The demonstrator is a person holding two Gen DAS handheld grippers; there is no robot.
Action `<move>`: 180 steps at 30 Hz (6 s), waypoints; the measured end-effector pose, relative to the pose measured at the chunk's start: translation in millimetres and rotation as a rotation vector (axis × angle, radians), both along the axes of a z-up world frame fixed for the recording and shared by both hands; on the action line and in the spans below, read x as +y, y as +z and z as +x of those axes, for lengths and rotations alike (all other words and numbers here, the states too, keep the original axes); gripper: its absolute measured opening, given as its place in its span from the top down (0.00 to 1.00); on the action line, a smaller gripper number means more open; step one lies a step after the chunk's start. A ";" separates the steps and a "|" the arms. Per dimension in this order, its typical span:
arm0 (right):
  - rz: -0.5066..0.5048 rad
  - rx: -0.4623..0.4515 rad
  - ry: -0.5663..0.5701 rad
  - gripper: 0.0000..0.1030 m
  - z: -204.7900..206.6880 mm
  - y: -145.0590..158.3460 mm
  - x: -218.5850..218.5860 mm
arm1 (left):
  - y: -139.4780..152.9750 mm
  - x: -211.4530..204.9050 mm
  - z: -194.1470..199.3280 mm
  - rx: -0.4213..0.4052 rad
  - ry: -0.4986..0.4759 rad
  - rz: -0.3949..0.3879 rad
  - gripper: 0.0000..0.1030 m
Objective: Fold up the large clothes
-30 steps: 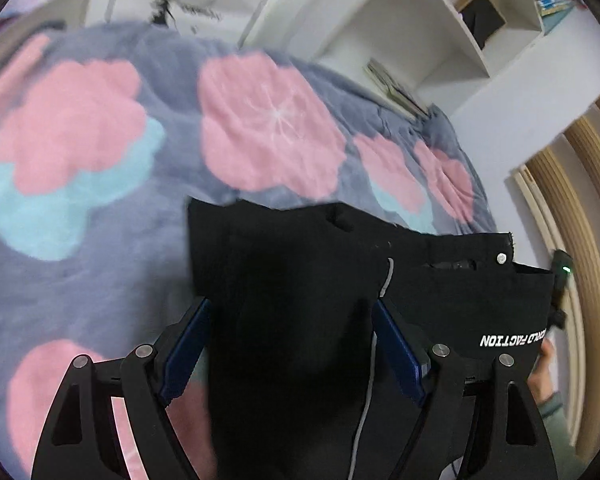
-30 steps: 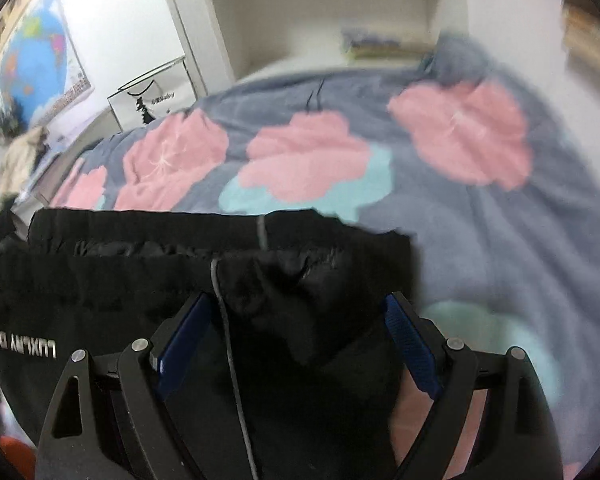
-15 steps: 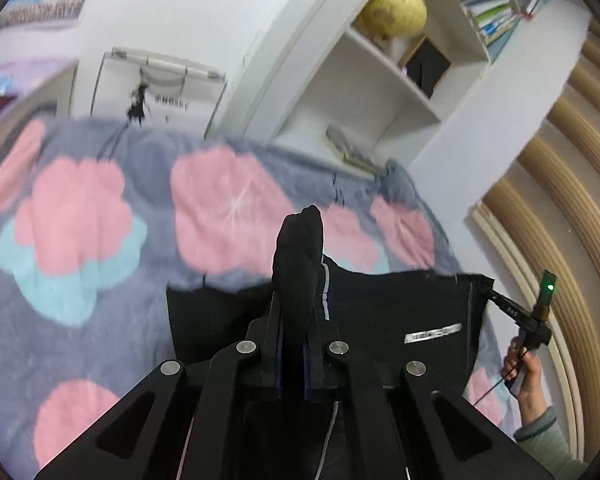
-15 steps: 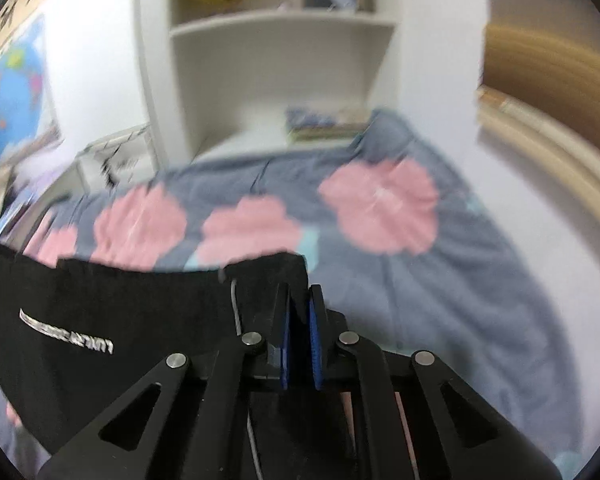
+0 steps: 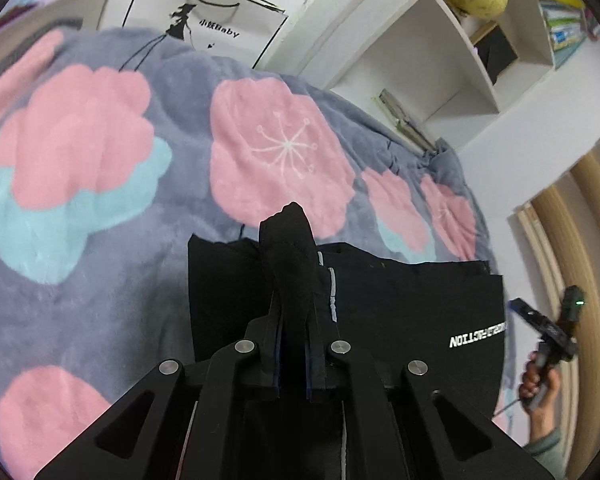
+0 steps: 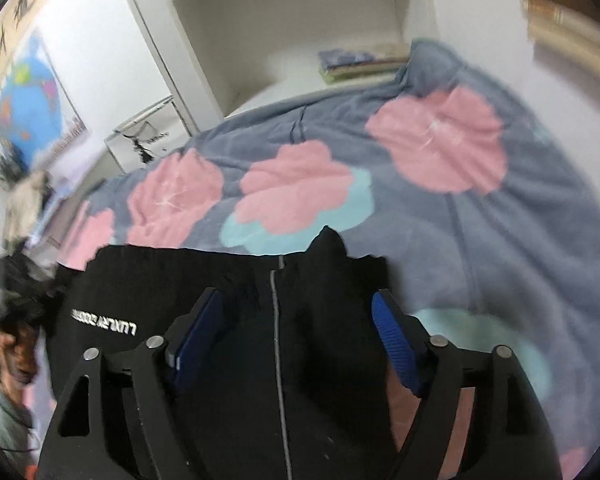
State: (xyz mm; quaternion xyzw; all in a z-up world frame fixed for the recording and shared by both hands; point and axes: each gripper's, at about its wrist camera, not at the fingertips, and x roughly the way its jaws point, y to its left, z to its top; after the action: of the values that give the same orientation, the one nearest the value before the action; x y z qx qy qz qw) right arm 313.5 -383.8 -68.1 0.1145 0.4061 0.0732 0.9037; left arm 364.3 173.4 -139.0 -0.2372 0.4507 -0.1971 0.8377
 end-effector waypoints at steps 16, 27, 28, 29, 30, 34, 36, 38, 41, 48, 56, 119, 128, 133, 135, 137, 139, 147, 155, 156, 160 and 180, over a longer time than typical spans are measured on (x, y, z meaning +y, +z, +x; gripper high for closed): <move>-0.342 -0.104 -0.054 0.89 -30.5 19.1 33.1 | 18.3 -28.9 -15.6 -0.075 -0.053 0.034 0.93; -0.456 0.063 -0.212 0.90 78.7 -14.3 35.5 | 45.2 -52.1 53.1 -0.079 0.080 0.238 0.93; -0.430 0.139 -0.195 0.90 90.0 -39.2 34.8 | 14.9 -51.6 65.8 0.016 0.091 0.254 0.93; -0.406 0.221 -0.172 0.90 101.3 -73.4 37.2 | -17.8 -49.6 74.4 0.112 0.088 0.233 0.92; -0.422 0.246 -0.160 0.89 104.7 -88.6 41.2 | -35.8 -48.3 76.4 0.160 0.082 0.214 0.89; -0.532 0.249 -0.140 0.83 107.7 -116.3 59.4 | -73.8 -49.0 71.5 0.184 0.068 0.179 0.86; -0.519 0.238 -0.147 0.83 104.1 -119.2 55.3 | -77.5 -50.4 75.3 0.187 0.063 0.183 0.84; -0.491 0.237 -0.157 0.82 100.9 -116.5 49.1 | -79.2 -49.7 75.3 0.189 0.049 0.156 0.82; -0.446 0.251 -0.165 0.71 88.1 -98.1 44.1 | -70.4 -30.2 68.6 0.181 0.032 0.080 0.78; -0.197 0.046 -0.201 0.27 -34.7 -22.2 35.1 | 5.9 65.0 -12.0 0.029 0.181 0.011 0.43; -0.100 -0.058 0.021 0.26 -78.6 30.0 137.7 | 73.5 -30.6 -96.1 -0.147 -0.004 0.024 0.43; 0.202 0.021 -0.350 0.08 -115.6 -83.9 -32.0 | -11.2 -20.7 -98.7 0.031 0.115 0.080 0.30; 0.070 0.091 -0.285 0.03 -85.9 -100.5 -29.5 | -33.9 -2.8 -57.8 0.118 0.165 0.058 0.24; 0.240 0.143 -0.248 0.00 -72.8 -129.6 -47.1 | -65.0 -8.7 -46.8 0.182 0.099 0.047 0.25; 0.326 0.161 -0.238 0.00 -69.1 -138.8 -55.9 | -79.0 -4.9 -46.0 0.216 0.094 0.006 0.24; 0.358 0.166 -0.211 0.00 -67.0 -143.1 -60.0 | -83.6 1.9 -46.0 0.226 0.109 -0.026 0.24; 0.374 0.180 -0.170 0.00 -63.5 -145.7 -62.5 | -83.6 8.8 -46.3 0.234 0.121 -0.037 0.24; 0.367 0.253 0.019 0.00 -40.4 -150.5 -56.9 | -105.3 6.7 -46.2 0.282 0.031 -0.201 0.21; 0.362 0.193 0.087 0.02 -20.8 -160.8 -43.3 | -107.5 -7.1 -53.3 0.253 0.016 -0.214 0.23; 0.349 0.184 0.087 0.09 -22.2 -158.7 -39.2 | -106.9 -10.6 -55.1 0.245 0.027 -0.200 0.33; 0.275 0.126 0.077 0.45 -37.4 -135.9 -21.7 | -82.2 -24.5 -68.3 0.144 0.049 -0.110 0.72; 0.141 0.029 0.203 0.67 -208.0 1.4 52.9 | 71.4 -1.2 -252.0 -0.090 -0.014 -0.116 0.77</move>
State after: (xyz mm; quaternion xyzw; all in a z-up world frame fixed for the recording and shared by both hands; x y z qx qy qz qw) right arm 105.5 -330.8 -66.7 0.1372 0.4223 0.1913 0.8753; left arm 112.3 172.2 -67.6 -0.2730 0.4022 -0.2393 0.8405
